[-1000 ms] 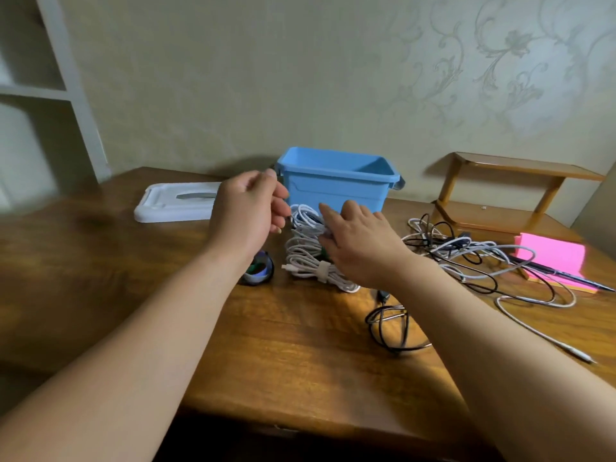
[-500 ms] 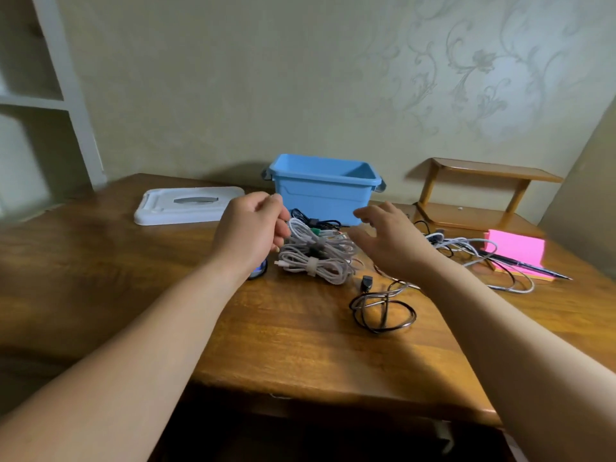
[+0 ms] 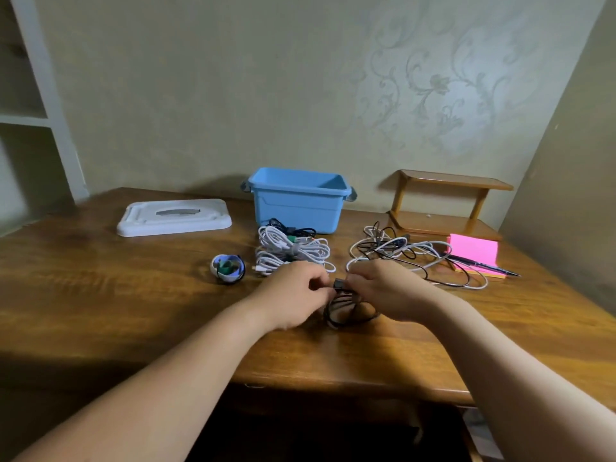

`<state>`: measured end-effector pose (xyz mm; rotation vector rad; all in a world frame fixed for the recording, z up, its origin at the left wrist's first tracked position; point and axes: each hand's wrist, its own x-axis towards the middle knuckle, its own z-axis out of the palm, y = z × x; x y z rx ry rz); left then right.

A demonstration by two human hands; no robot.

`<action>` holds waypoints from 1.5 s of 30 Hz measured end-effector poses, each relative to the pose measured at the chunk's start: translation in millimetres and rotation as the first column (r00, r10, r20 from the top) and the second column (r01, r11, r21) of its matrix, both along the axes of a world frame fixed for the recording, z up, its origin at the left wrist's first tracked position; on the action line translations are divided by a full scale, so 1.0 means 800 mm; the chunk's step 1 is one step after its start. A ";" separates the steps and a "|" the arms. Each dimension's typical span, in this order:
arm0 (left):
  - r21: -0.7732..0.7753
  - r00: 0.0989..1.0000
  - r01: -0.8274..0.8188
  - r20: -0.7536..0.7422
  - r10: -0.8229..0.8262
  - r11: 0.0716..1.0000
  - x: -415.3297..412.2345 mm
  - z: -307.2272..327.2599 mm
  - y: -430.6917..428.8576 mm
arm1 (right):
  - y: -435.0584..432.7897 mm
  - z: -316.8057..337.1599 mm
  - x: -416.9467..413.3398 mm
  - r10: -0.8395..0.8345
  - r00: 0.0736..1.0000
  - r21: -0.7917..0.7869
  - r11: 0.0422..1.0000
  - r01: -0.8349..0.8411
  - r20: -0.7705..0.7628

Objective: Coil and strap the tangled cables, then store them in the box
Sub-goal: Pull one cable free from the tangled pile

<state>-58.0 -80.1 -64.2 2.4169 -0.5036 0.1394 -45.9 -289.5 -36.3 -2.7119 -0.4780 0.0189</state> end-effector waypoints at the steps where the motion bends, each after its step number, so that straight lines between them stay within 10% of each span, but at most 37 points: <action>1: -0.008 0.999 0.002 -0.035 -0.002 1.000 -0.002 0.004 0.002 | -0.003 0.000 -0.002 0.001 1.000 0.008 1.000 -0.001 -0.016; 6: 0.109 0.980 -0.043 -0.191 0.064 0.993 -0.008 0.011 -0.008 | -0.017 -0.008 -0.014 0.098 0.995 -0.039 0.994 -0.098 -0.017; 11: 0.375 0.993 -0.007 -0.110 0.052 0.927 0.001 0.017 -0.031 | -0.025 -0.009 -0.009 -0.035 0.997 0.315 0.949 0.011 0.070; 19: 0.455 0.998 0.011 -0.066 0.022 0.890 -0.009 0.021 0.014 | -0.025 -0.018 -0.004 0.152 0.987 -0.090 0.984 -0.156 -0.053; 24: 0.571 0.965 0.155 -0.261 -0.001 0.806 -0.020 0.048 0.000 | -0.001 -0.038 0.005 0.158 0.984 0.017 0.987 -0.160 0.083; 34: 0.680 0.996 0.089 -0.059 -0.067 0.728 -0.021 0.038 -0.038 | -0.008 -0.033 0.001 0.101 0.995 0.055 0.994 -0.099 -0.024; 37: 0.571 0.997 0.055 0.017 -0.079 0.819 -0.016 0.035 -0.028 | -0.017 -0.035 0.009 0.072 0.995 -0.042 0.997 -0.069 0.075; 41: 0.020 0.992 0.020 -0.124 -0.017 1.000 0.007 0.031 -0.007 | -0.029 -0.033 0.018 -0.019 0.944 0.033 0.999 0.009 0.328; 45: -0.591 0.985 -0.088 -0.171 -0.017 0.802 0.025 0.032 -0.016 | -0.008 -0.029 0.031 -0.179 0.930 0.500 0.866 -0.006 0.320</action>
